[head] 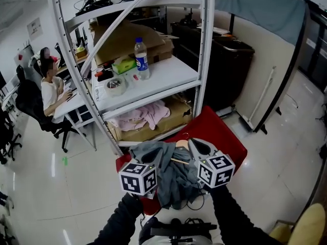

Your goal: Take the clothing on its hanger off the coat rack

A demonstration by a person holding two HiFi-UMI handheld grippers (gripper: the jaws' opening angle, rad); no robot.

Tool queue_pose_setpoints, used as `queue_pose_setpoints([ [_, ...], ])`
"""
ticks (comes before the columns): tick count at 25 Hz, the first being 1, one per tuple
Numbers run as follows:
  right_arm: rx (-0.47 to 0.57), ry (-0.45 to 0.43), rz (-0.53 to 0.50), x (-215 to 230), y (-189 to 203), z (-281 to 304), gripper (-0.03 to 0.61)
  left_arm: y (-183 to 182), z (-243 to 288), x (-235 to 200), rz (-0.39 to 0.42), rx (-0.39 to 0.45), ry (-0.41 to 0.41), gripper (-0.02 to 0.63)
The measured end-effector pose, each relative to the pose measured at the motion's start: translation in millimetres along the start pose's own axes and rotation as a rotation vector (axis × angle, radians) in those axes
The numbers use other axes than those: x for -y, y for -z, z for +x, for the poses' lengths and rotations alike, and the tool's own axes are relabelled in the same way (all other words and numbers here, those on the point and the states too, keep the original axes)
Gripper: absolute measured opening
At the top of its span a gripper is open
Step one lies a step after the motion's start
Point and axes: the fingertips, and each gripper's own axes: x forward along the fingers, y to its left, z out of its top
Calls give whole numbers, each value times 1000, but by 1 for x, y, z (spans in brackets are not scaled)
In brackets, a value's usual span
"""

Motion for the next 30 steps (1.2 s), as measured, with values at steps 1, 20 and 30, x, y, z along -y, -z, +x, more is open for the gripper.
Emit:
queue_pose_setpoints([
  [1, 6, 1, 21, -7, -2, -3, 6, -2, -3, 1, -6, 7, 7, 3],
  [20, -23, -59, 60, -32, 4, -5, 6, -15, -6, 12, 36, 20, 36, 3],
  [30, -25, -71, 69, -35, 6, -6, 6, -13, -8, 12, 38, 14, 29, 3],
])
